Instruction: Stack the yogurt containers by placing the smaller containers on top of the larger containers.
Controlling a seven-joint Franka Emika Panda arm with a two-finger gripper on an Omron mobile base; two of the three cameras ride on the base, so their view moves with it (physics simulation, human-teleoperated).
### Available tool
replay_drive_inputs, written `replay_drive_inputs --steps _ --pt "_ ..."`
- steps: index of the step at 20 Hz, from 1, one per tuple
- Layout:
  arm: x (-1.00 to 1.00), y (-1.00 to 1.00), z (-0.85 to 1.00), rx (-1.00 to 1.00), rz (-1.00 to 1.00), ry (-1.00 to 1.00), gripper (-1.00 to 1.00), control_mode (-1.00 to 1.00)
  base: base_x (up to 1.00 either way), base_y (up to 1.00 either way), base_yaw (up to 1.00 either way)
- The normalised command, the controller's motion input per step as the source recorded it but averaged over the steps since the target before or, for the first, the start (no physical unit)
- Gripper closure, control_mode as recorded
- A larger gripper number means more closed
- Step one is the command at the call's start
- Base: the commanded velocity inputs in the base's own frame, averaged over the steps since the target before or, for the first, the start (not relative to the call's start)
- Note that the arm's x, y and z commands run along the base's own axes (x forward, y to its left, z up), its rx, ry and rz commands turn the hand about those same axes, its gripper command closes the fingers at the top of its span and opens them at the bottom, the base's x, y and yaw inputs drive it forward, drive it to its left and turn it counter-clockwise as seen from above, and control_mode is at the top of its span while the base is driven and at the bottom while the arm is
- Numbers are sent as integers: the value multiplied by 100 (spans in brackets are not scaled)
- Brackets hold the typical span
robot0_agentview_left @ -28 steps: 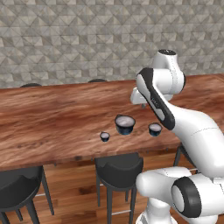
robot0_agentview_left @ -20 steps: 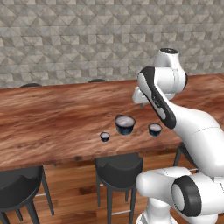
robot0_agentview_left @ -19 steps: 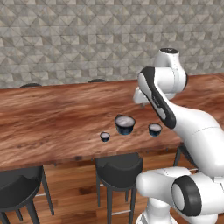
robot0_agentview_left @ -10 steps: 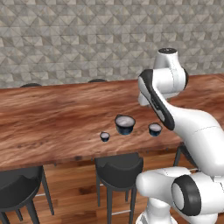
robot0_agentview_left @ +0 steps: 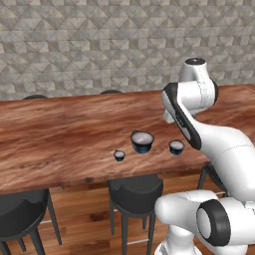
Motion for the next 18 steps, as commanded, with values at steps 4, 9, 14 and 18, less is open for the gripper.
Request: replay_drive_inputs --steps 4,9,14,18 --pt "10 -2 -21 0 0 -4 -100 -100 0 0 0" --pt "15 0 -20 0 1 -2 -100 -100 0 0 0" --pt "14 -3 -23 0 4 -4 -100 -100 0 0 0" --pt "9 -4 -33 -1 5 -9 -100 -100 0 0 0"
